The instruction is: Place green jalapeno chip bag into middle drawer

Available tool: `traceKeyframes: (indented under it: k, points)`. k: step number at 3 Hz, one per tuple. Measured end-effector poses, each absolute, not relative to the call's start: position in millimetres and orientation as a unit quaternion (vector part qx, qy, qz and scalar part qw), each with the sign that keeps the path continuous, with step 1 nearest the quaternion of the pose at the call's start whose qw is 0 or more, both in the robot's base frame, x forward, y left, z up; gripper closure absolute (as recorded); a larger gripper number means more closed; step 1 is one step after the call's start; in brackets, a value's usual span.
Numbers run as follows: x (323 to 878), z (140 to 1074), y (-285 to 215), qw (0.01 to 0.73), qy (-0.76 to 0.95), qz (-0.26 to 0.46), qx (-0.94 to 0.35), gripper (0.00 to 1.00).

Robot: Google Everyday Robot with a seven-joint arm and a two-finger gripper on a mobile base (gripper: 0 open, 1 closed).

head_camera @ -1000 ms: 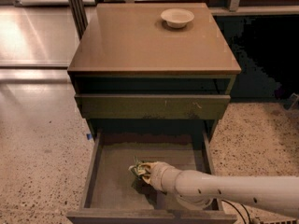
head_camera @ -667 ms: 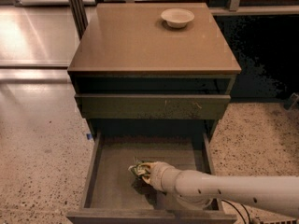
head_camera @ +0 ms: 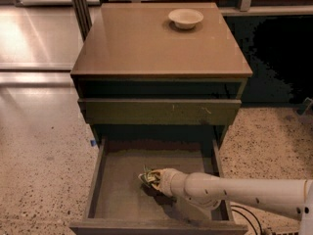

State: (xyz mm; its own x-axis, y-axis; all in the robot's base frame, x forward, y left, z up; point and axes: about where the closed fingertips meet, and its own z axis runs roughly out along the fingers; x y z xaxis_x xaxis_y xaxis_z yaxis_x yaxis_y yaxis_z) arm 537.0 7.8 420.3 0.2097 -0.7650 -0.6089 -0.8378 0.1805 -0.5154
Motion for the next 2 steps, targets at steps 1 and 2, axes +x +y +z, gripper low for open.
traceKeyframes:
  k: [1,2]
  points:
    - [539.9,419.0,5.4,0.443,0.629,0.04,-0.638,1.0]
    - [539.9,419.0,5.4,0.443,0.629,0.04,-0.638,0.81]
